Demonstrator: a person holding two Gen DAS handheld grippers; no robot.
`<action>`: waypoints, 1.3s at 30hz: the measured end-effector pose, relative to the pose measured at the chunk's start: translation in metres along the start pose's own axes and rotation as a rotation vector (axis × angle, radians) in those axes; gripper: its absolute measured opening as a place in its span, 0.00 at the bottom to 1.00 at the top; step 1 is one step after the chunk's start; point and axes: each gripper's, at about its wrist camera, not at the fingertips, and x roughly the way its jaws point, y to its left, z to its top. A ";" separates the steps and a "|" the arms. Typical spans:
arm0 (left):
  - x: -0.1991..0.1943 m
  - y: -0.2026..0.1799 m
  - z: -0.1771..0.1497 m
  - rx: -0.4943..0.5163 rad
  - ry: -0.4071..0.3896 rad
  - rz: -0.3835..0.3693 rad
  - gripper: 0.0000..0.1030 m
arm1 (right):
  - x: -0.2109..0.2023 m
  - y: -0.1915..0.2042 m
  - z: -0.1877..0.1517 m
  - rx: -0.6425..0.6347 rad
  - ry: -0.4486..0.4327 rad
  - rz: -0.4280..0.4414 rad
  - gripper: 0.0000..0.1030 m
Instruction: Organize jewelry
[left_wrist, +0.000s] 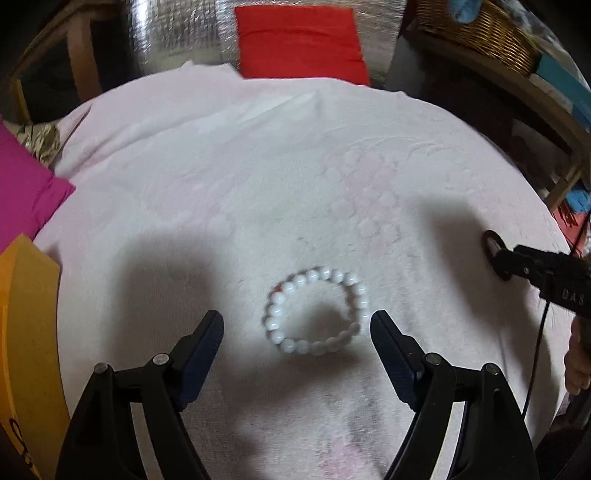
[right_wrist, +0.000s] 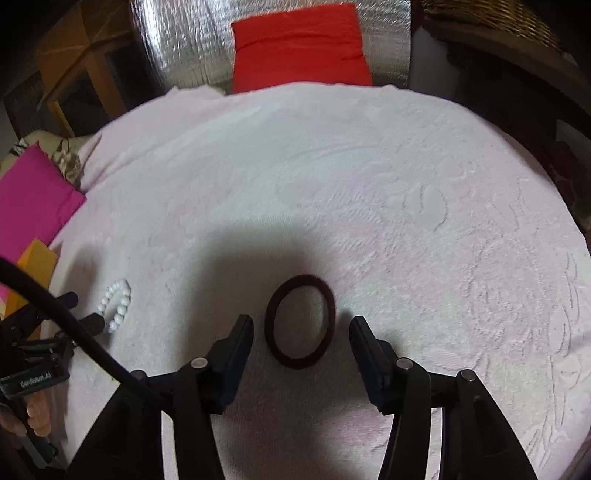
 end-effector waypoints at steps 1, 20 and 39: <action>0.001 -0.002 -0.001 0.010 0.008 0.005 0.80 | -0.001 -0.002 0.000 0.004 0.001 -0.001 0.57; 0.013 -0.011 -0.003 -0.018 0.046 -0.054 0.40 | 0.015 -0.017 0.001 0.084 0.000 -0.041 0.17; 0.027 0.012 0.004 -0.075 0.082 -0.108 0.56 | 0.020 -0.007 0.000 0.053 -0.025 -0.051 0.06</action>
